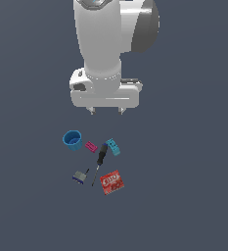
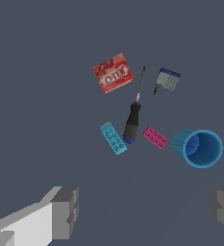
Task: Pick up a designated object from a clutter of objects.
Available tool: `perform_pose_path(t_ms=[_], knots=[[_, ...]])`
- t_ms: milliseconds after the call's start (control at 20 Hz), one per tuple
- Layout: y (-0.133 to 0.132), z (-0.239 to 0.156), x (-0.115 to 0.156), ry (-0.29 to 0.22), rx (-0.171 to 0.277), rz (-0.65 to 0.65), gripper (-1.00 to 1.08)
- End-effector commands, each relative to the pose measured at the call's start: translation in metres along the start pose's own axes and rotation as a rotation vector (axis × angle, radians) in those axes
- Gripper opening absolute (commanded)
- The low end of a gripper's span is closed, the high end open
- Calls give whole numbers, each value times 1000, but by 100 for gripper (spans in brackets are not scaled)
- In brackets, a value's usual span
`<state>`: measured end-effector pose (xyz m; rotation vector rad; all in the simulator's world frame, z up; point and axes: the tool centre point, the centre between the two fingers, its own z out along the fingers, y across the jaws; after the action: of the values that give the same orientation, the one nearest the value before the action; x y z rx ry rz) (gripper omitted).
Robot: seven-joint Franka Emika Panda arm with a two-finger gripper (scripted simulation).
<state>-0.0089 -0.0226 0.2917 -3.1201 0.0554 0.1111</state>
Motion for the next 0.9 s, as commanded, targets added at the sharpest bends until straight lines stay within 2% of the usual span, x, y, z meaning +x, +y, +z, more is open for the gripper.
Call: perform_pose_path(t_ms=[0, 400, 850], knots=[[0, 0, 0, 0, 0, 0, 100], [16, -9, 2, 4, -20, -11, 100], [17, 2, 10, 7, -19, 1, 100]])
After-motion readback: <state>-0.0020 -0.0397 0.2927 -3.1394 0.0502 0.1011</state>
